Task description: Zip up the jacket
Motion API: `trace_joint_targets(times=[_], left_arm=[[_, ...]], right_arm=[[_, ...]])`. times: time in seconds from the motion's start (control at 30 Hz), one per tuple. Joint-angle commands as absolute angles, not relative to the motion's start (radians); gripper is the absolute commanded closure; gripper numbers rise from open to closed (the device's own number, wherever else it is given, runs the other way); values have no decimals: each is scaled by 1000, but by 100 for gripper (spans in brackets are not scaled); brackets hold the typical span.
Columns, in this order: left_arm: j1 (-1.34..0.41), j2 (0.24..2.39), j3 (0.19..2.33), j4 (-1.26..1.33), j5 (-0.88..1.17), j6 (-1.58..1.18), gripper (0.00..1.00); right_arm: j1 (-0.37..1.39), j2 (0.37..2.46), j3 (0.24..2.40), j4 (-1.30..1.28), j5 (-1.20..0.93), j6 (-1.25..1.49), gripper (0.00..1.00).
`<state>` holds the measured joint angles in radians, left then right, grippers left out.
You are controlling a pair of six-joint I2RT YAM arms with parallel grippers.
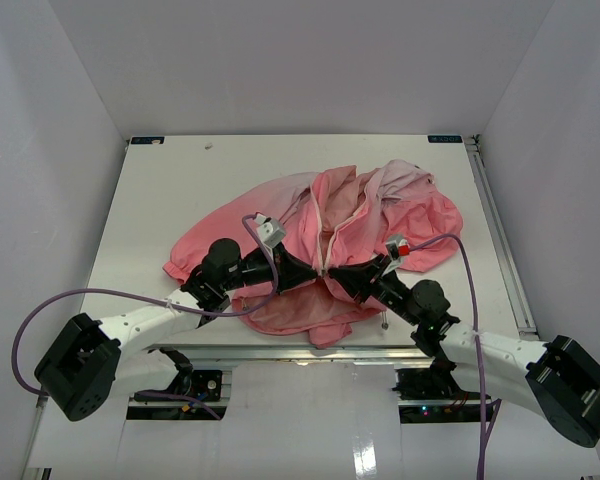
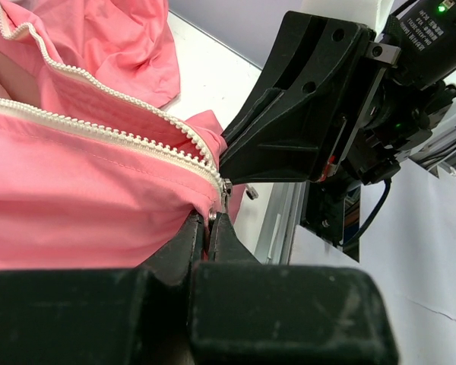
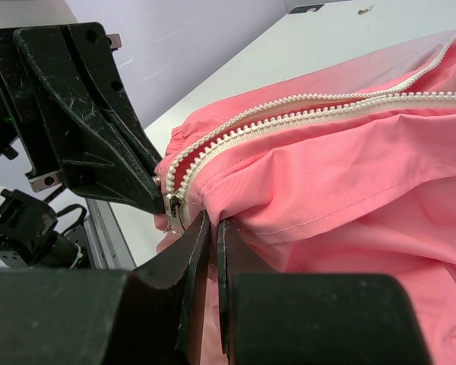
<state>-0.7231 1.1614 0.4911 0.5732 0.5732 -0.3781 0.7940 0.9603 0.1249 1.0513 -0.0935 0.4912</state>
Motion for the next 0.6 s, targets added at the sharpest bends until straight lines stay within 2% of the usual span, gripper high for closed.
trace_joint_targets(times=[0.0, 0.57], left_arm=[[-727, 1133, 501, 532, 548, -326, 100], [-727, 1105, 483, 440, 590, -230, 100]], right_arm=[[795, 933, 191, 1097, -53, 499, 92], [739, 969, 292, 967, -51, 476, 92]])
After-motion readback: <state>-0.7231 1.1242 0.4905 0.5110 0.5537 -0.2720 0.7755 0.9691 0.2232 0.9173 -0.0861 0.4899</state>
